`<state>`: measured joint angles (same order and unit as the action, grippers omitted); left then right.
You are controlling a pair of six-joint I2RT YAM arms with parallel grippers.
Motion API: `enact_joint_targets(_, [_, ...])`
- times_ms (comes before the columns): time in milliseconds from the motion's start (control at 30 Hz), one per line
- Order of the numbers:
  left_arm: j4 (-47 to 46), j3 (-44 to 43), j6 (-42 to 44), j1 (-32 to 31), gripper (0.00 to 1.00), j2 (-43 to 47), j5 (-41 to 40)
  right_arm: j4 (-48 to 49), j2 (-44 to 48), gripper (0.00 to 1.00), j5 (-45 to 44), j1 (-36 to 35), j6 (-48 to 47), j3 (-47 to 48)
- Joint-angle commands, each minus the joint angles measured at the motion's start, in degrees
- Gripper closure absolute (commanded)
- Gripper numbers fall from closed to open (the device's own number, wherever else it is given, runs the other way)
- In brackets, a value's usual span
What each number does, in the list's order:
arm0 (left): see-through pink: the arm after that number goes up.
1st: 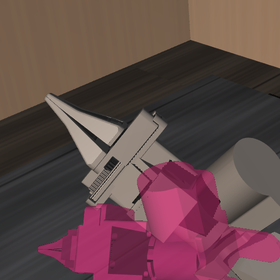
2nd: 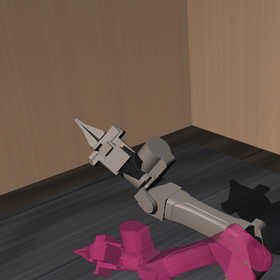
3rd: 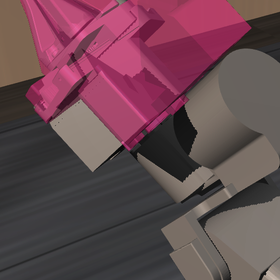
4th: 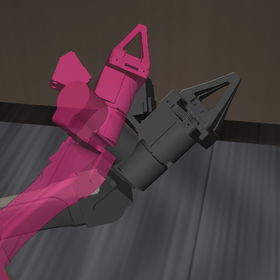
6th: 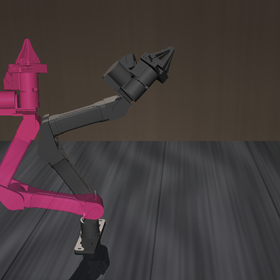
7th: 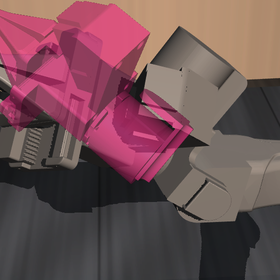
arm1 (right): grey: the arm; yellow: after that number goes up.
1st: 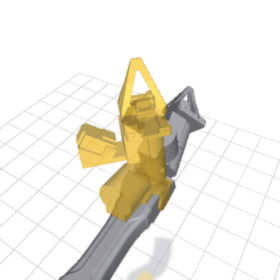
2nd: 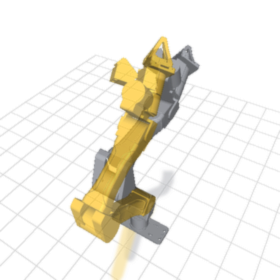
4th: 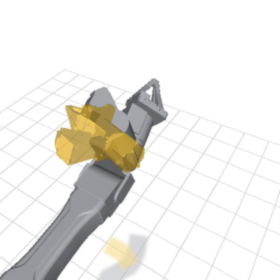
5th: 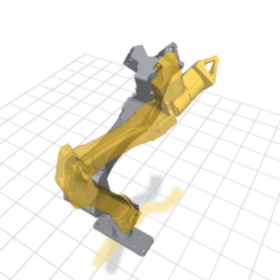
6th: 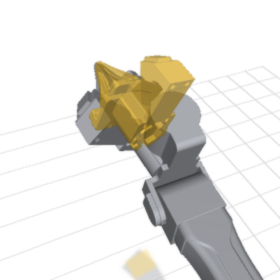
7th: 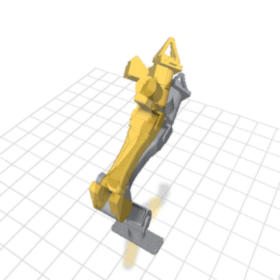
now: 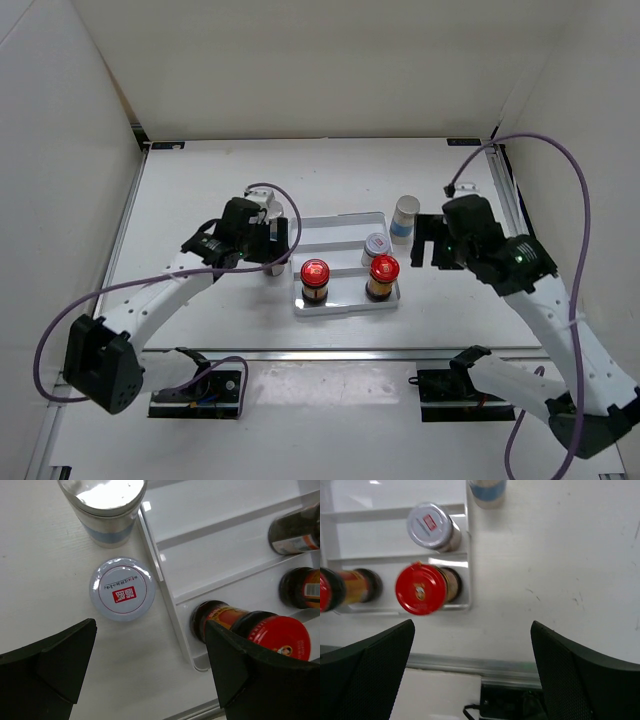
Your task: Organize the condiment bottles
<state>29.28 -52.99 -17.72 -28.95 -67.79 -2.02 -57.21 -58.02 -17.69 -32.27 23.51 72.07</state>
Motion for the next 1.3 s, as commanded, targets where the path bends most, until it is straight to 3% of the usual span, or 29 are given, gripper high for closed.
enact_joint_targets(0, [-1.3,-0.7,-1.2,-1.1,0.00,-3.7,0.4,-6.9,5.7,0.00,-2.6,0.1,-1.3,-2.3])
enact_joint_targets(267, [-1.3,-1.2,-4.5,-1.6,0.01,-8.1,-6.5,-7.0,14.1,0.00,-1.1,0.1,-1.3,-4.8])
enact_joint_targets(533, [-1.3,-3.5,-5.0,-1.6,0.07,-12.8,-8.8,-5.9,14.0,0.00,-1.1,0.1,-0.7,-6.9])
enact_joint_targets(767, [-1.3,-5.7,-5.0,-1.6,0.24,-16.1,-10.5,-4.8,14.7,0.00,-0.5,0.1,-0.1,-8.4])
enact_joint_targets(900, [-1.3,-6.8,-6.4,-2.2,0.49,-13.2,-11.2,-4.2,15.3,0.00,-1.6,0.1,-0.1,-9.0])
enact_joint_targets(967, [-0.7,-6.8,-7.2,-2.8,0.54,-9.4,-11.8,-4.2,15.8,0.00,-1.6,0.1,-0.1,-9.0])
enact_joint_targets(1133, [-0.2,-11.0,-8.6,-6.2,0.56,-3.9,-11.8,-3.7,15.8,0.00,-2.1,0.1,-0.1,-9.0])
enact_joint_targets(1267, [-0.2,-15.1,-8.6,-7.8,0.55,-5.4,-11.0,-3.7,15.8,0.00,-2.1,0.1,-0.1,-9.5])
